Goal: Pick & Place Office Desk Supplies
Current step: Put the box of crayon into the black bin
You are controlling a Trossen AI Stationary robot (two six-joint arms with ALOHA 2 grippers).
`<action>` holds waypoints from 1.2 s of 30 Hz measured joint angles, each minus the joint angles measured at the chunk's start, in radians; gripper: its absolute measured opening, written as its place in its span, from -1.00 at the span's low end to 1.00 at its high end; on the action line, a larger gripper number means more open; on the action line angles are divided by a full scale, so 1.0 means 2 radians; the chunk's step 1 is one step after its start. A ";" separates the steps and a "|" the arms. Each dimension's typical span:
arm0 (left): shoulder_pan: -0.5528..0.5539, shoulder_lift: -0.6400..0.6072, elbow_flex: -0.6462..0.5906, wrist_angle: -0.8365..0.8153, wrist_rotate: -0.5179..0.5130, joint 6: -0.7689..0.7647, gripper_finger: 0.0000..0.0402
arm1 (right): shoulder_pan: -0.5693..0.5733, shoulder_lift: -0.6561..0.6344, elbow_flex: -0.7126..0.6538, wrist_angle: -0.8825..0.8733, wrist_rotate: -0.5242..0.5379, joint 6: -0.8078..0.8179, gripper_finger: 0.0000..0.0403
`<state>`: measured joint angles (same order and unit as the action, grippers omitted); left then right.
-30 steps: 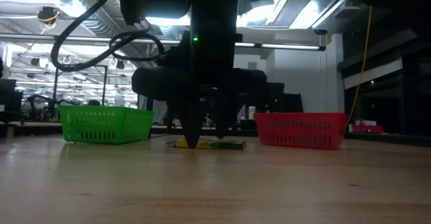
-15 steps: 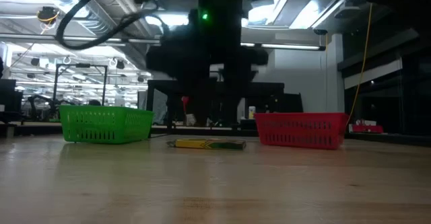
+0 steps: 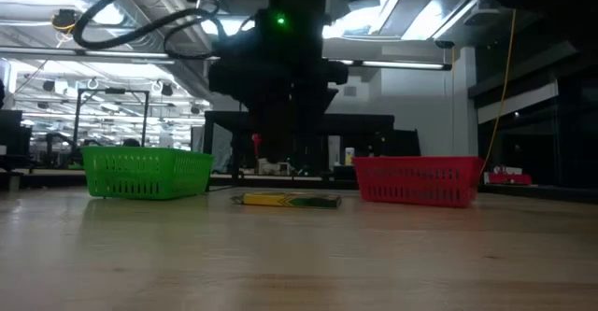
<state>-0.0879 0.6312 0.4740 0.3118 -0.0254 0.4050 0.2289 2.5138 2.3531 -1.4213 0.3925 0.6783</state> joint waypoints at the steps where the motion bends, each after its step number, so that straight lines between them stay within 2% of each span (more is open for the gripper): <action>1: 0.000 0.000 0.000 0.000 0.000 0.000 -0.82 | -0.002 0.000 0.000 0.002 -0.005 -0.003 0.51; 10: 0.000 0.000 0.000 0.000 0.000 0.000 -0.82 | -0.008 0.000 -0.026 0.072 -0.020 -0.055 0.51; 17: 0.000 0.000 0.000 0.000 0.000 0.001 -0.82 | -0.009 -0.006 -0.111 0.112 -0.042 -0.051 0.51; 22: 0.000 0.001 0.000 0.002 0.000 0.001 -0.82 | -0.018 -0.009 -0.134 0.130 -0.055 -0.030 0.45; 24: 0.000 0.002 0.000 0.001 0.000 0.001 -0.82 | -0.022 -0.009 -0.134 0.135 -0.068 -0.029 0.32; 26: 0.000 0.003 0.000 0.002 0.000 0.001 -0.82 | -0.027 -0.009 -0.134 0.136 -0.075 -0.029 0.09; 32: 0.000 0.003 0.000 -0.001 0.000 -0.001 -0.82 | -0.033 -0.009 -0.134 0.142 -0.080 -0.033 -0.82; 34: -0.001 0.003 0.000 -0.004 0.000 -0.001 -0.82 | -0.033 -0.010 -0.134 0.143 -0.081 -0.034 -0.93; 36: -0.001 0.003 0.000 -0.006 0.000 -0.001 -0.82 | -0.034 -0.010 -0.134 0.144 -0.085 -0.032 -0.93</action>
<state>-0.0898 0.6380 0.4740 0.3001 -0.0250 0.4034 0.1604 2.4947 2.0861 -1.1340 0.2223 0.6142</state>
